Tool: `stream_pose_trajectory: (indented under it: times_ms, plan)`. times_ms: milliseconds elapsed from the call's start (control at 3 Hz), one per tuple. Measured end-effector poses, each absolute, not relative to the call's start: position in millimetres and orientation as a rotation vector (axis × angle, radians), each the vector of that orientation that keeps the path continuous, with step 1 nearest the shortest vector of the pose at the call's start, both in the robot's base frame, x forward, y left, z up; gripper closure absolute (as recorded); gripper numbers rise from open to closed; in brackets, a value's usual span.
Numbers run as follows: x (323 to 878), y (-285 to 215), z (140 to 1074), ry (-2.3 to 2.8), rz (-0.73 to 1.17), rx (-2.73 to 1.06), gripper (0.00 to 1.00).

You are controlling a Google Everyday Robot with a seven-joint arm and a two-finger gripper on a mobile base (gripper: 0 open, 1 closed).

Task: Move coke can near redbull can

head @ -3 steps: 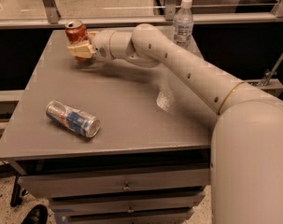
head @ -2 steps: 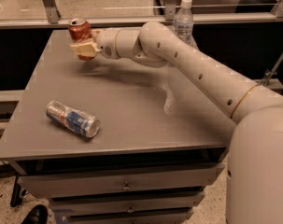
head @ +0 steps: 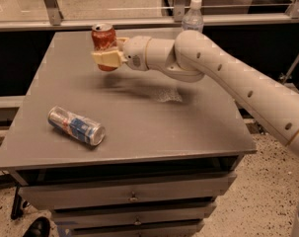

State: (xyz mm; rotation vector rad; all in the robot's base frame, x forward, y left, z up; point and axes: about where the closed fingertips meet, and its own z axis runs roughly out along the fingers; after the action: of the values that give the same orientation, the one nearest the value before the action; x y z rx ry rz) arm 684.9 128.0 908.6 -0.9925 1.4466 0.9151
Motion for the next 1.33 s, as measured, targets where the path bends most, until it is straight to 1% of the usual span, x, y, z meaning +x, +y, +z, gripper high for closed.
stream_pose_trajectory:
  times_ms: [667, 1000, 1333]
  plan:
    - [624, 72, 900, 1.487, 0.978, -0.969, 1.0]
    - [585, 65, 900, 1.488, 1.048, -0.986, 1.0]
    - [552, 68, 896, 1.464, 1.11, -1.025, 1.0]
